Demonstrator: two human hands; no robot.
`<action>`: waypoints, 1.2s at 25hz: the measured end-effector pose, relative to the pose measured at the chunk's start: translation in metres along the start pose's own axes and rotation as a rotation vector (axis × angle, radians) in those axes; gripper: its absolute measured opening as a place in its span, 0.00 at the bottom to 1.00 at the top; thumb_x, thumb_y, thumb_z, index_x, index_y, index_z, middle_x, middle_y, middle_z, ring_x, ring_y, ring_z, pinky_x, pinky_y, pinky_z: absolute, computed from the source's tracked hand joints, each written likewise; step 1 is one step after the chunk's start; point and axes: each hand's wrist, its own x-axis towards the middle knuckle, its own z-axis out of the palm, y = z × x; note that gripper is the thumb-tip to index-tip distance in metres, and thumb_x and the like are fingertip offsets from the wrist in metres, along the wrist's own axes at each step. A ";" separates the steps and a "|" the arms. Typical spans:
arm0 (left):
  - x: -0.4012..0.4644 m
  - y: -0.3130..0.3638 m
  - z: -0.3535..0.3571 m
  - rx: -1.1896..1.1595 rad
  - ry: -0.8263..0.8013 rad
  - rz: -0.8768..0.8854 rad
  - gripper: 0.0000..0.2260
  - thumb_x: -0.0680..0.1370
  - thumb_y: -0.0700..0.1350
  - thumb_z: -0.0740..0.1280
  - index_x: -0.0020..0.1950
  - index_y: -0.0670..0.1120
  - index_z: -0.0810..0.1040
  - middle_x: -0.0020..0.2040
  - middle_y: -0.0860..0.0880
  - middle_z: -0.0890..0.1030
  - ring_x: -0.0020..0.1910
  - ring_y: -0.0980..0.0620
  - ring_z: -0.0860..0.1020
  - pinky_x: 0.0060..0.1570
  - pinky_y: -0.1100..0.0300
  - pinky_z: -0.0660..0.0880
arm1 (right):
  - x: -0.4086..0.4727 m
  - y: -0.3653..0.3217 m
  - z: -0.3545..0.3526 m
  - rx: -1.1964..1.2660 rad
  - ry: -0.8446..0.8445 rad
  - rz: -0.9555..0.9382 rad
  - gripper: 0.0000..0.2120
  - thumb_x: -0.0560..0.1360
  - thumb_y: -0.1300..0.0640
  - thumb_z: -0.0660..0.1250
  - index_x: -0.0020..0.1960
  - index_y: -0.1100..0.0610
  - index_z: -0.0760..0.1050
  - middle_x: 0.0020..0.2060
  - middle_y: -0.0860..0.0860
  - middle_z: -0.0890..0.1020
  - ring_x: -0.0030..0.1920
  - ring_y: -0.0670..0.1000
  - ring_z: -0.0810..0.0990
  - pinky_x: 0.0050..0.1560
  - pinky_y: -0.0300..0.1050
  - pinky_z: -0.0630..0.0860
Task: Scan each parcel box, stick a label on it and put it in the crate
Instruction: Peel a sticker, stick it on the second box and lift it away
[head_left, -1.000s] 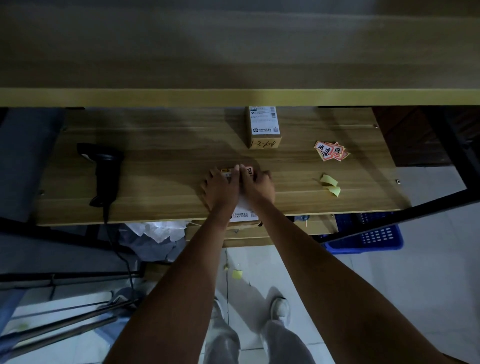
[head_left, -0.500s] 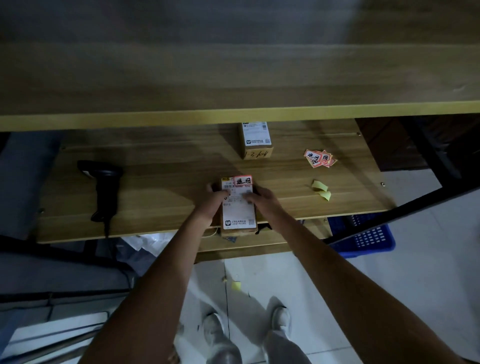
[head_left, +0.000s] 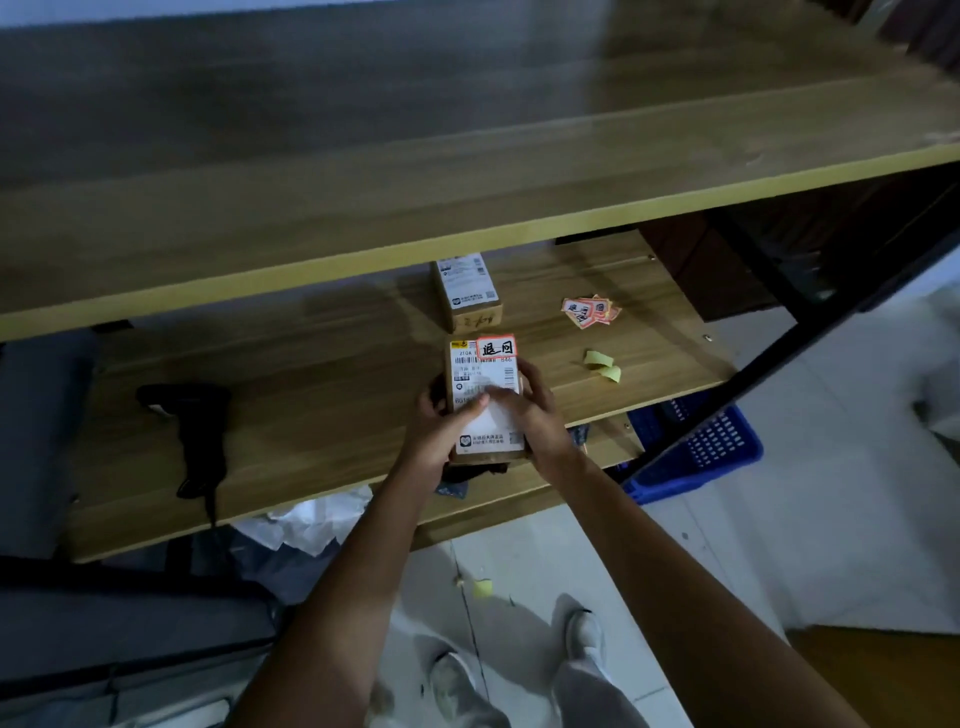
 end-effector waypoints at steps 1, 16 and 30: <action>-0.004 0.001 0.005 -0.005 -0.022 0.000 0.17 0.73 0.39 0.73 0.53 0.56 0.70 0.49 0.51 0.81 0.45 0.53 0.82 0.38 0.60 0.81 | -0.005 -0.003 -0.007 -0.031 0.011 -0.017 0.26 0.73 0.62 0.71 0.68 0.51 0.68 0.54 0.56 0.84 0.49 0.56 0.85 0.45 0.50 0.82; -0.031 -0.064 0.188 0.291 -0.247 -0.174 0.16 0.74 0.41 0.71 0.61 0.47 0.73 0.51 0.48 0.83 0.45 0.53 0.81 0.37 0.62 0.77 | -0.088 -0.028 -0.219 -0.089 0.281 0.035 0.25 0.72 0.65 0.71 0.65 0.52 0.70 0.51 0.52 0.83 0.42 0.49 0.84 0.38 0.41 0.81; -0.042 -0.130 0.401 0.178 -0.331 -0.241 0.21 0.72 0.44 0.73 0.63 0.49 0.73 0.55 0.45 0.83 0.52 0.45 0.82 0.56 0.45 0.79 | -0.123 -0.091 -0.430 -0.206 0.375 0.026 0.22 0.71 0.56 0.74 0.63 0.50 0.71 0.54 0.54 0.81 0.50 0.55 0.84 0.47 0.47 0.83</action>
